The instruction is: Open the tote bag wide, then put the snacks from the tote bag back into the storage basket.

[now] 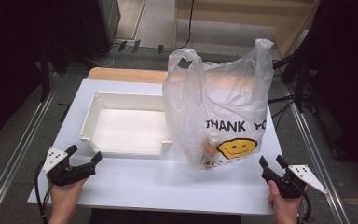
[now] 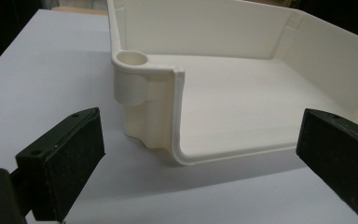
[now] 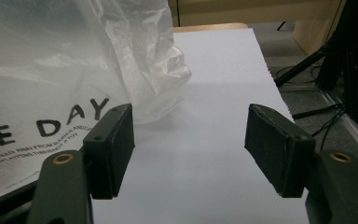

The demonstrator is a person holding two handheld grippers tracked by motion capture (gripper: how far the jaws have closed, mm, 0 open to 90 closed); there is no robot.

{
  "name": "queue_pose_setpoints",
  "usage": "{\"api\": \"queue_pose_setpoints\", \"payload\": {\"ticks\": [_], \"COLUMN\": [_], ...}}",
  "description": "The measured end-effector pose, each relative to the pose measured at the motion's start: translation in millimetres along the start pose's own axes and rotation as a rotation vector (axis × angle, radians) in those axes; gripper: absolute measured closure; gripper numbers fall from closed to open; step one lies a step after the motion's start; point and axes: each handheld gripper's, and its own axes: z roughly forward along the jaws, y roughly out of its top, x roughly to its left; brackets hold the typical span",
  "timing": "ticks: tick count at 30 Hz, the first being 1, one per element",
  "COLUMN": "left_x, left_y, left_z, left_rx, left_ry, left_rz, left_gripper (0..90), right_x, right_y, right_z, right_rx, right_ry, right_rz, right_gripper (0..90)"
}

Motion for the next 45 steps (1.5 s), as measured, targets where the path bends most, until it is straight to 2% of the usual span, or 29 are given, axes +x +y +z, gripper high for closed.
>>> {"api": "queue_pose_setpoints", "payload": {"ticks": [3, 6, 7, 8, 9, 10, 11, 12, 14, 15, 16, 18, 20, 22, 23, 26, 27, 28, 30, 32, 33, 34, 35, 37, 39, 40, 41, 42, 45], "left_x": [0.7, 2.4, 3.6, 3.6, 3.6, 3.6, 3.0, 2.0, 0.8, 0.8, -1.0, -3.7, -8.4, -10.6, -15.2, -21.4, -28.3, -32.2, -41.2, -46.1, -51.5, -60.3, -60.3, -78.2, -91.8, -91.8, -106.6, -106.6, -128.5], "left_y": [-0.4, -0.4, -0.5, -0.5, -0.7, -0.7, -1.0, -1.2, -1.4, -1.4, -1.4, -0.8, 3.2, 5.6, 12.2, 19.5, 26.1, 29.2, 35.5, 39.1, 44.4, 52.6, 52.6, 66.6, 73.7, 73.7, 79.2, 79.2, 85.3], "left_z": [-0.8, -1.4, -1.7, -1.7, -1.7, -1.7, -1.6, -1.5, -1.3, -1.3, -1.5, -2.2, -6.5, -8.4, -11.4, -14.0, -15.3, -15.2, -13.3, -11.6, -8.9, -4.7, -4.7, 3.0, 9.6, 9.6, 17.2, 17.2, 27.4], "left_rx": [-0.006, -0.005, -0.005, -0.005, -0.005, -0.005, -0.005, -0.003, 0.002, 0.002, -0.001, -0.008, -0.018, -0.026, -0.041, -0.063, -0.075, -0.075, -0.073, -0.066, -0.064, -0.071, -0.071, -0.093, -0.097, -0.097, -0.090, -0.090, -0.087], "left_ry": [-0.001, -0.005, -0.010, -0.010, -0.017, -0.017, -0.017, -0.014, -0.012, -0.012, -0.005, 0.003, -0.004, -0.001, -0.002, -0.006, -0.018, -0.024, -0.033, -0.039, -0.055, -0.081, -0.081, -0.115, -0.142, -0.142, -0.168, -0.168, -0.210], "left_rz": [-0.004, -0.018, -0.025, -0.025, -0.028, -0.028, -0.023, -0.016, -0.011, -0.011, -0.007, 0.006, 0.006, 0.011, 0.026, 0.033, 0.038, 0.039, 0.054, 0.056, 0.058, 0.061, 0.061, 0.073, 0.078, 0.078, 0.088, 0.088, 0.112], "left_gripper": [3.0, 3.4, 3.5, 3.8, 4.0, 4.0, 4.0, 4.4, 4.7, 4.7, 5.1, 6.2, 6.2, 6.5, 6.7, 6.7, 6.9, 6.9, 7.3, 7.6, 7.7, 7.7, 7.7, 7.7, 7.7, 7.7, 7.7, 7.7, 7.6], "right_x": [0.8, 5.2, 13.7, 13.7, 22.8, 22.8, 27.9, 44.3, 57.0, 57.0, 67.3, 71.7, 81.9, 84.1, 89.8, 93.2, 96.8, 97.9, 99.3, 98.4, 97.4, 97.1, 97.0, 97.4, 96.4, 96.0, 95.5, 95.9, 98.0], "right_y": [6.0, 12.8, 22.3, 22.3, 33.8, 33.8, 38.7, 53.3, 63.7, 63.7, 75.2, 81.5, 99.8, 104.2, 114.3, 118.8, 119.2, 118.2, 115.2, 112.2, 110.6, 109.6, 108.2, 105.0, 102.1, 100.3, 97.9, 96.4, 90.4], "right_z": [-4.7, -9.8, -17.6, -17.6, -25.7, -25.7, -28.7, -34.9, -37.4, -37.4, -37.0, -35.8, -30.6, -28.5, -20.2, -12.1, -2.4, 0.2, 7.3, 11.5, 12.6, 12.8, 12.5, 10.6, 10.2, 9.8, 9.9, 9.9, 10.6], "right_rx": [-0.007, -0.032, -0.064, -0.064, -0.095, -0.095, -0.106, -0.114, -0.120, -0.120, -0.106, -0.103, -0.081, -0.078, -0.073, -0.052, -0.023, -0.014, 0.010, 0.021, 0.026, 0.029, 0.027, 0.018, 0.032, 0.033, 0.041, 0.049, 0.063], "right_ry": [0.030, 0.039, 0.048, 0.048, 0.070, 0.070, 0.064, 0.080, 0.116, 0.116, 0.141, 0.137, 0.168, 0.176, 0.188, 0.194, 0.220, 0.232, 0.253, 0.274, 0.291, 0.296, 0.295, 0.280, 0.288, 0.286, 0.293, 0.298, 0.287], "right_rz": [0.054, 0.054, 0.052, 0.052, 0.055, 0.055, 0.040, -0.002, -0.014, -0.014, -0.010, -0.020, -0.046, -0.054, -0.069, -0.066, -0.065, -0.063, -0.066, -0.063, -0.054, -0.049, -0.055, -0.075, -0.078, -0.078, -0.079, -0.077, -0.097], "right_gripper": [32.4, 31.6, 31.2, 31.2, 30.0, 30.0, 30.0, 27.9, 25.1, 25.1, 20.5, 19.6, 15.4, 15.1, 15.2, 15.8, 21.3, 25.0, 39.3, 58.3, 65.3, 71.4, 77.6, 87.6, 90.0, 90.0, 90.0, 90.0, 90.0]}}
